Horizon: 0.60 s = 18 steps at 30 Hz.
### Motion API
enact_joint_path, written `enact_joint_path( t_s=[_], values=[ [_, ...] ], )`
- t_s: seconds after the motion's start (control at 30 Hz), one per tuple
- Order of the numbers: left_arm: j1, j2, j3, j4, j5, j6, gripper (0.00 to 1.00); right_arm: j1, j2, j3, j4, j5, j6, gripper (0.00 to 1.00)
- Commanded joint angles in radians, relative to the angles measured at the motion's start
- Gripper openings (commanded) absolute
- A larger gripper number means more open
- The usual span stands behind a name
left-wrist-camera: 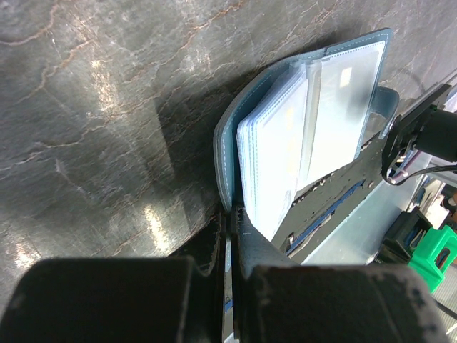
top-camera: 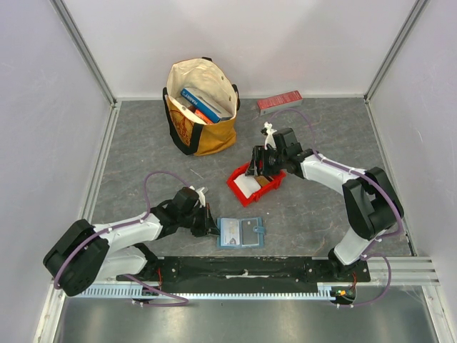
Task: Put the credit cards into the card holder
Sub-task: Pick up the credit card from the storage box.
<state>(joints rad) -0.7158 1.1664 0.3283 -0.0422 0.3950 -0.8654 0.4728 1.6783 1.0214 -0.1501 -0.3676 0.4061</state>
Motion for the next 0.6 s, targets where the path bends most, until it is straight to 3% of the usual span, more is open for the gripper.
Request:
enact_joint_path(
  t_s=[0.0,0.17,0.57],
  values=[
    [-0.002,0.009,0.031,0.028,0.010,0.037,0.02,-0.013,-0.029,0.008,0.021,0.019,-0.021,0.71],
    [-0.002,0.009,0.029,0.028,0.011,0.037,0.02,-0.017,0.004,0.035,-0.006,0.016,-0.046,0.85],
    [-0.002,0.027,0.035,0.034,0.013,0.040,0.02,-0.017,0.089,0.069,-0.023,-0.139,-0.067,0.85]
  ],
)
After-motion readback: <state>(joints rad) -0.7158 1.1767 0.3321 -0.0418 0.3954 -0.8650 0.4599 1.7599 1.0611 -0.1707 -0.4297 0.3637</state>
